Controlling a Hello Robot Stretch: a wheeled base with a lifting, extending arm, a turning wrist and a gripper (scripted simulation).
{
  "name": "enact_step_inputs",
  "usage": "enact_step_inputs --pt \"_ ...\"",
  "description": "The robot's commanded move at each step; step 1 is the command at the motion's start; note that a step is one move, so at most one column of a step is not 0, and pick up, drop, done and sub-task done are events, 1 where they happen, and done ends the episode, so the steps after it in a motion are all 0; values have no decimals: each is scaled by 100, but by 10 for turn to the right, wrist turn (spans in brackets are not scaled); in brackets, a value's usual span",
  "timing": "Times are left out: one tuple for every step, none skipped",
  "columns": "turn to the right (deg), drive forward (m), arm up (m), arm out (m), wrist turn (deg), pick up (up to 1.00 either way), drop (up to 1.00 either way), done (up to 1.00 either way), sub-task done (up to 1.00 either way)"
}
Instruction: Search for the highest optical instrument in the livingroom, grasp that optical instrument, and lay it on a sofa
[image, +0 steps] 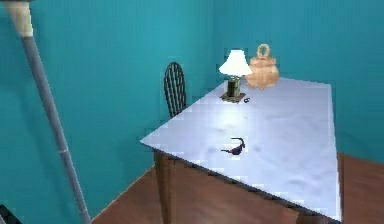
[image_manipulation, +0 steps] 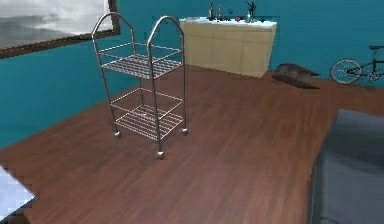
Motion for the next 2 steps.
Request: enact_step_inputs --pt "0 40 0 0 0 0 0 0 0" --pt "-450 0 0 0 0 0 0 0 0"
